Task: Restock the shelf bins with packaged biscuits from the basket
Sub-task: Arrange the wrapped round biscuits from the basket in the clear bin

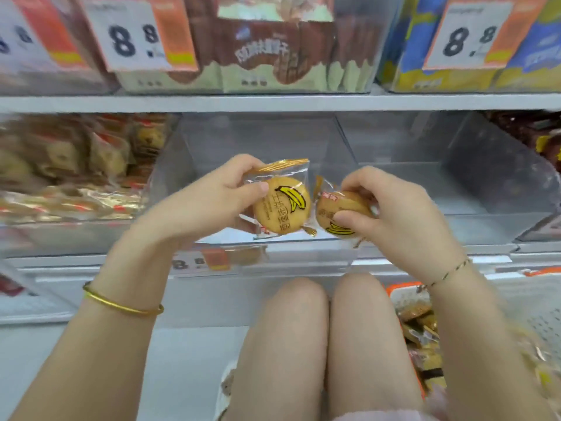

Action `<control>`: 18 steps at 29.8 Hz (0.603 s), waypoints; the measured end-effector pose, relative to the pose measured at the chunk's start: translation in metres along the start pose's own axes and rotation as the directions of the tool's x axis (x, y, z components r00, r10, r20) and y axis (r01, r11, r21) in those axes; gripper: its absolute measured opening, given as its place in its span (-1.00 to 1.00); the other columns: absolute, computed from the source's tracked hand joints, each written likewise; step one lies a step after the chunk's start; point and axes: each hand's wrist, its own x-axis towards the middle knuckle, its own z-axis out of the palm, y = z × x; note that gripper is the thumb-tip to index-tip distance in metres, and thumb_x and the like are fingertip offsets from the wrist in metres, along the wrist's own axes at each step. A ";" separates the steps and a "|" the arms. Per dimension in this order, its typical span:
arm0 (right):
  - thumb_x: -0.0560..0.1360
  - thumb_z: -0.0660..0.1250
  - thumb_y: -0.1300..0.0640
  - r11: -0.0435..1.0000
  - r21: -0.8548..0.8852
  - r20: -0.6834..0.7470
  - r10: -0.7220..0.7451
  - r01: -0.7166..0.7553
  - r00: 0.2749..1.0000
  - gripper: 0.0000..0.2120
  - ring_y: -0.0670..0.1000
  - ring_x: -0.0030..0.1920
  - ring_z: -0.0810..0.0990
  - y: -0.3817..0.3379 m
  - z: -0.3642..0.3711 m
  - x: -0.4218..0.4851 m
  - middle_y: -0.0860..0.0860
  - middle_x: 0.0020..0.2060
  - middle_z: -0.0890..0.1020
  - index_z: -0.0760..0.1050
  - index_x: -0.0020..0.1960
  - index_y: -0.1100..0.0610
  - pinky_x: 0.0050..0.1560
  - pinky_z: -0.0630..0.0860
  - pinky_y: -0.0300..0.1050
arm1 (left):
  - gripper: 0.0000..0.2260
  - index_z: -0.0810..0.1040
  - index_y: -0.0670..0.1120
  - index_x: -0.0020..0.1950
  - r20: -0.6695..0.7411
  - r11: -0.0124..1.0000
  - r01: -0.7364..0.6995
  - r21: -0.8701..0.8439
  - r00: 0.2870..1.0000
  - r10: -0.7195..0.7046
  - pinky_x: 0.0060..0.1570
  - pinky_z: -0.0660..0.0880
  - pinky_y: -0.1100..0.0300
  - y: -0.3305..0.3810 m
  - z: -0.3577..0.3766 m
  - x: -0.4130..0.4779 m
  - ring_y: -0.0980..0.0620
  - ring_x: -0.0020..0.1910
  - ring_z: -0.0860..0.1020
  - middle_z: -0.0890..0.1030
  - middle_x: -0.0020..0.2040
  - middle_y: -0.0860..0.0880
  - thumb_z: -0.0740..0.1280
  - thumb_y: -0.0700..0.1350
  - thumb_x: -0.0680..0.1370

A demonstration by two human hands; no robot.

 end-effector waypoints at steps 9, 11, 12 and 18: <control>0.46 0.32 0.16 0.998 0.011 0.076 -0.065 0.064 0.995 -0.80 0.09 -0.05 0.53 -0.052 0.081 0.083 0.01 -0.06 0.56 0.44 0.07 0.04 -0.06 0.51 0.04 | -0.70 0.21 0.03 0.17 -0.125 0.877 0.082 0.473 0.992 -0.025 -0.29 0.47 0.19 -0.033 -0.080 0.021 0.01 -0.32 0.48 0.47 -0.22 -0.05 0.21 -0.23 0.53; 0.47 0.28 0.18 0.998 -0.049 0.147 -0.025 0.033 0.989 -0.79 0.11 -0.03 0.52 -0.051 0.096 0.090 0.02 -0.04 0.56 0.44 0.09 0.05 -0.04 0.50 0.03 | -0.66 0.19 0.02 0.17 -0.111 0.831 0.075 0.550 0.994 -0.017 -0.30 0.43 0.08 -0.044 -0.084 0.029 -0.04 -0.34 0.43 0.43 -0.28 -0.05 0.21 -0.26 0.50; 0.47 0.26 0.19 0.995 -0.095 0.185 -0.006 0.024 0.983 -0.79 0.11 -0.01 0.51 -0.049 0.103 0.093 0.03 -0.02 0.57 0.44 0.10 0.05 -0.03 0.50 0.02 | -0.64 0.19 -0.01 0.20 -0.093 0.805 0.069 0.590 0.996 -0.018 -0.31 0.41 0.05 -0.051 -0.084 0.032 -0.07 -0.35 0.43 0.43 -0.29 -0.06 0.21 -0.27 0.49; 0.46 0.28 0.18 0.987 -0.155 0.347 0.087 -0.035 0.934 -0.84 0.13 0.04 0.53 -0.039 0.132 0.093 0.02 -0.01 0.60 0.48 0.00 -0.02 -0.01 0.53 0.01 | -0.74 0.31 -0.08 0.20 0.025 0.605 0.042 0.795 0.994 -0.102 -0.04 0.48 -0.03 -0.081 -0.076 0.040 -0.16 0.01 0.52 0.52 0.04 -0.09 0.20 -0.23 0.52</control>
